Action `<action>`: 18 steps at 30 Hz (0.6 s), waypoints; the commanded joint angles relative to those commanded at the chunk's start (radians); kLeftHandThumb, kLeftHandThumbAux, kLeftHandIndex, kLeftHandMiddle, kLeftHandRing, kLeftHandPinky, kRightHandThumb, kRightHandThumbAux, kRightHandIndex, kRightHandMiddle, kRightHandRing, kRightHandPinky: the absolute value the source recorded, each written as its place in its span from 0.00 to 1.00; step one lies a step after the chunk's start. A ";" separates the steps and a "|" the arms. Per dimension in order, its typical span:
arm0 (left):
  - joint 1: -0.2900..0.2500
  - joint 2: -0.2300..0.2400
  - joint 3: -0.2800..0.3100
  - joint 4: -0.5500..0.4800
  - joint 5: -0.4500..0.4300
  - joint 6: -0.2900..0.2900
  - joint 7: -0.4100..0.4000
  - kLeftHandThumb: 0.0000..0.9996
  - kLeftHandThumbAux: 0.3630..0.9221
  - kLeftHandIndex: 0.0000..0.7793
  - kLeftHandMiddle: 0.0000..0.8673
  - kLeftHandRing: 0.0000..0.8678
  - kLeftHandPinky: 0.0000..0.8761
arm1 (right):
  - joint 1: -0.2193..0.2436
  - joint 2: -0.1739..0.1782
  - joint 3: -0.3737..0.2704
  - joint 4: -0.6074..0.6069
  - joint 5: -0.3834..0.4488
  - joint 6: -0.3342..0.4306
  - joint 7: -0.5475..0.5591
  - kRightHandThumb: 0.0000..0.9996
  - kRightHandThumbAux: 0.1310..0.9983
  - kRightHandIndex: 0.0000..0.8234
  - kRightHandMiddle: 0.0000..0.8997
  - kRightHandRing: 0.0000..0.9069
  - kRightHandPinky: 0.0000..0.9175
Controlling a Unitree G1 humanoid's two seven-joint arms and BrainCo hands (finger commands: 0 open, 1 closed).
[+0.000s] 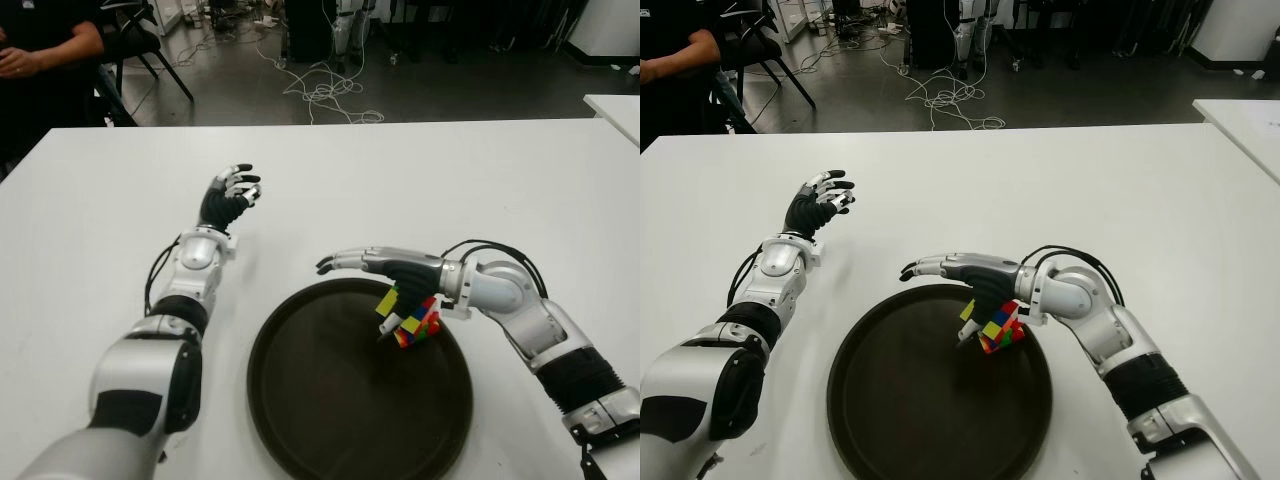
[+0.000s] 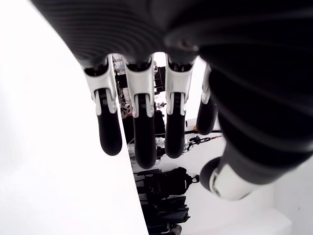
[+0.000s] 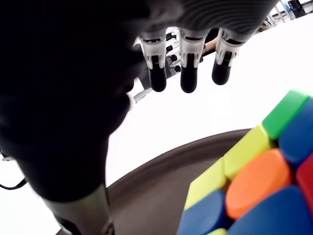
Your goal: Pick up the Rubik's Cube and put it in the plate
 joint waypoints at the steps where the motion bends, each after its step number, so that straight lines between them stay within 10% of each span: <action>1: 0.000 0.000 0.001 0.000 -0.001 0.000 -0.002 0.19 0.64 0.29 0.35 0.38 0.39 | -0.003 -0.011 -0.018 -0.005 0.015 -0.005 0.000 0.00 0.88 0.09 0.12 0.10 0.10; 11: 0.000 0.000 0.003 0.000 -0.001 0.001 -0.001 0.19 0.66 0.28 0.35 0.39 0.40 | 0.045 -0.076 -0.162 -0.119 0.074 0.009 -0.063 0.00 0.90 0.10 0.13 0.11 0.12; 18: -0.001 -0.001 0.004 0.001 -0.002 0.007 -0.002 0.18 0.67 0.27 0.34 0.38 0.39 | 0.115 -0.054 -0.276 -0.206 0.084 0.026 -0.208 0.02 0.93 0.09 0.12 0.11 0.16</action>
